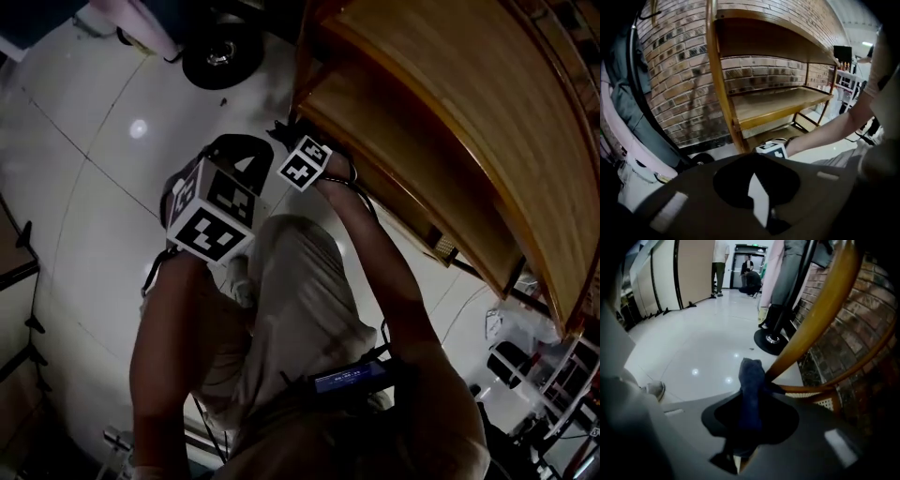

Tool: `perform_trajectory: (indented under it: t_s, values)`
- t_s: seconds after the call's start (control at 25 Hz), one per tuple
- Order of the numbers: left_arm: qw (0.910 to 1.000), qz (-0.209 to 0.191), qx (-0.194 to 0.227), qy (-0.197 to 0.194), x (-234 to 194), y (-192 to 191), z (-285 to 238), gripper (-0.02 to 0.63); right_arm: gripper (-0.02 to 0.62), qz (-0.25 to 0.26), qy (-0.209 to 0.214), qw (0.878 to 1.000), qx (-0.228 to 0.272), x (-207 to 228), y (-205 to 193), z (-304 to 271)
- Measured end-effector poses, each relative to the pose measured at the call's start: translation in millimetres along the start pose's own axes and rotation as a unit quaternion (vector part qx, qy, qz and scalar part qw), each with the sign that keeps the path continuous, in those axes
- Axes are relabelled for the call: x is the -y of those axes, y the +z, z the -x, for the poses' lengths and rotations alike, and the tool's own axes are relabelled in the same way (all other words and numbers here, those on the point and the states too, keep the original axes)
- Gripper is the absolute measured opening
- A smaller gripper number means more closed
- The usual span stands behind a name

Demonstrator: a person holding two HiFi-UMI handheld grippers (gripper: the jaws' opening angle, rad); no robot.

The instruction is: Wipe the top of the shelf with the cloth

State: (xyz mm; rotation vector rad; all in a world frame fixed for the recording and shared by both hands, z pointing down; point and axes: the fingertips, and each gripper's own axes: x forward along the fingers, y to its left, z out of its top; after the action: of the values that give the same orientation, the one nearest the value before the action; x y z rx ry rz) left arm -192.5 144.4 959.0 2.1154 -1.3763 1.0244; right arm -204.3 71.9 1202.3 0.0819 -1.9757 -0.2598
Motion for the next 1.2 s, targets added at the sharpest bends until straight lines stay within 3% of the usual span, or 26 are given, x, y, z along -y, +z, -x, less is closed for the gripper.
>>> perform_trajectory:
  t_s: [0.12,0.32,0.56,0.92,1.2]
  values:
    - [0.9998,-0.013,-0.011,-0.013,3,-14,2,0.005,0.087,-0.011,0.015,1.0,0.01,3,11,-5]
    - [0.9995,0.007,-0.016,-0.025,0,-19,-5,0.005,0.086,-0.055,0.03,0.997,0.044,2,7,-2]
    - [0.9981,-0.025,-0.017,-0.053,18,-15,-17,0.005,0.084,-0.105,0.025,0.991,0.077,9,-7,8]
    - [0.9963,-0.038,-0.027,-0.072,22,-20,-24,0.005,0.084,-0.151,0.024,0.986,0.073,2,-65,35]
    - [0.9947,-0.05,-0.019,-0.088,25,-16,-34,0.005,0.086,-0.193,0.01,0.98,0.057,-5,-138,67]
